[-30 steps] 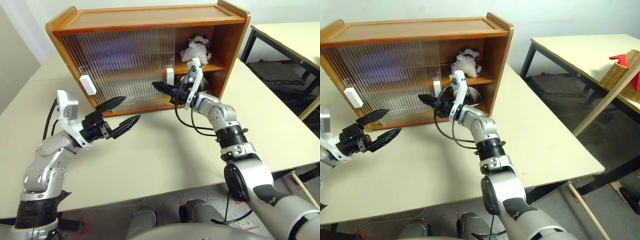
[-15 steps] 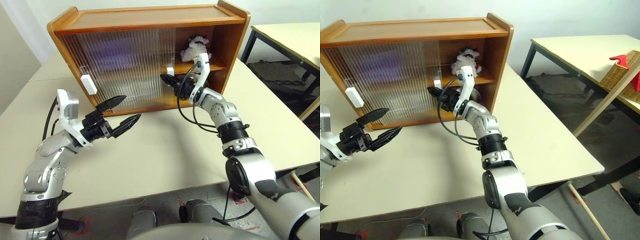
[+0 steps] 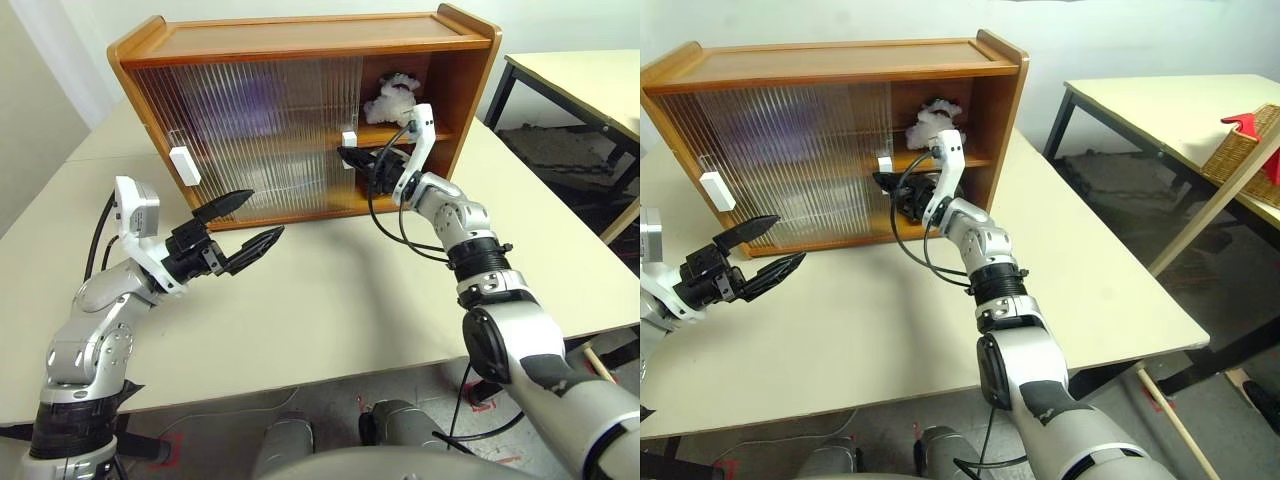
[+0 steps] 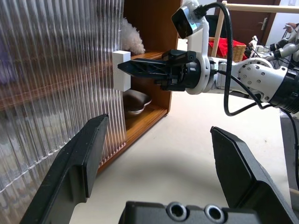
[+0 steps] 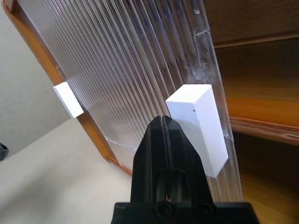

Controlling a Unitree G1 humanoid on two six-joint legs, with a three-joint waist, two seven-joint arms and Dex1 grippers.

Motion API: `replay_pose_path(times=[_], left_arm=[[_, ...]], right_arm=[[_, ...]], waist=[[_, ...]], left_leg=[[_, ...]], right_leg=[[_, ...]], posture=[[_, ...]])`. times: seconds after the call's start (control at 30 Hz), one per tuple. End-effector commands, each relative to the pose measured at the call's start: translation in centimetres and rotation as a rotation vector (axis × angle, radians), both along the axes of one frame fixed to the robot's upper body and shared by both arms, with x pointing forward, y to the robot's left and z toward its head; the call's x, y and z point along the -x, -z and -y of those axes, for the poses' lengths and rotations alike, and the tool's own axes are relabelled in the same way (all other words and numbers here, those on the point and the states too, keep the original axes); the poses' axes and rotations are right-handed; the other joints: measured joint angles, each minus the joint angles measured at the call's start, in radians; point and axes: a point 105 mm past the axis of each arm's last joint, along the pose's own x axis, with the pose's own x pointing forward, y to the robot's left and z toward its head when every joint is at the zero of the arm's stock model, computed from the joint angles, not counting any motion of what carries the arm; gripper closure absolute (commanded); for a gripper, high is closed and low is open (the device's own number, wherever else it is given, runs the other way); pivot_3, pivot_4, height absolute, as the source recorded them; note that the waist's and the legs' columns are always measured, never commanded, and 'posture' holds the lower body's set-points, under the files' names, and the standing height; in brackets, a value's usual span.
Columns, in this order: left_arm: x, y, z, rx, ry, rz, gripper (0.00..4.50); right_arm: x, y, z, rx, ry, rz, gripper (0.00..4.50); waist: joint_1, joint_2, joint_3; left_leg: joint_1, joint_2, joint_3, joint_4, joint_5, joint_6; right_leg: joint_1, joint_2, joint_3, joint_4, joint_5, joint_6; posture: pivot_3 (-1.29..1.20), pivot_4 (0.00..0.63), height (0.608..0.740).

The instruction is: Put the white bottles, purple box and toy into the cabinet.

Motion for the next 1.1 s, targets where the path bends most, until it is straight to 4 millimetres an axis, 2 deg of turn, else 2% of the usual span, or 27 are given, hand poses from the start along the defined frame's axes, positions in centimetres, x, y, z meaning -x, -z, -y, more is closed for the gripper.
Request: replay_pose_path(times=[0.03, 0.37, 0.6, 0.77, 0.97, 1.1], left_arm=[[0.2, 0.0, 0.1, -0.008, 0.008, -0.003, 0.00], [0.0, 0.2, 0.1, -0.009, 0.016, -0.002, 0.00], [0.0, 0.1, 0.0, -0.012, 0.013, -0.002, 0.00], [0.0, 0.2, -0.1, -0.011, 0.007, -0.001, 0.00], [0.0, 0.3, -0.2, -0.010, 0.006, -0.005, 0.00], [0.0, 0.4, -0.3, -0.008, 0.008, -0.005, 0.00]], right_arm=[[-0.9, -0.1, 2.5, 0.019, 0.096, 0.009, 4.45], [-1.5, -0.3, 4.6, 0.037, 0.154, 0.015, 4.45], [-1.1, -0.4, 4.3, 0.015, 0.111, 0.007, 4.45], [0.6, 0.4, 3.6, 0.030, -0.039, -0.050, 4.45], [3.0, 0.4, 4.0, 0.025, -0.220, -0.130, 4.45], [4.5, 0.3, 3.4, 0.015, -0.314, -0.166, 4.45]], waist=[[0.003, 0.000, 0.000], [0.005, 0.000, 0.000], [-0.010, 0.001, 0.000], [-0.011, 0.000, 0.000], [-0.006, 0.000, 0.000], [-0.007, 0.000, 0.000]], left_leg=[[0.000, 0.000, 0.000, 0.000, 0.000, 0.000], [0.000, 0.000, -0.001, 0.000, 0.000, 0.000], [0.003, 0.001, 0.000, -0.004, 0.000, 0.000], [0.003, 0.001, 0.002, -0.005, -0.002, 0.000], [0.003, 0.000, 0.005, -0.004, -0.004, -0.002], [0.007, -0.001, 0.008, -0.003, -0.004, -0.003]], right_leg=[[0.000, 0.000, 0.000, 0.000, 0.000, 0.000], [0.000, 0.000, 0.000, 0.000, 0.004, -0.001], [0.000, 0.004, 0.001, 0.000, 0.002, -0.003], [0.000, 0.005, 0.001, 0.000, -0.003, 0.003], [0.002, 0.005, 0.001, 0.000, -0.003, 0.002], [0.005, 0.006, 0.002, 0.000, -0.008, 0.007]], posture=[[-0.08, 0.000, 0.740], [-0.09, 0.000, 0.740], [-0.09, 0.000, 0.740], [-0.09, 0.000, 0.740], [-0.09, 0.000, 0.740], [-0.09, 0.000, 0.740]])
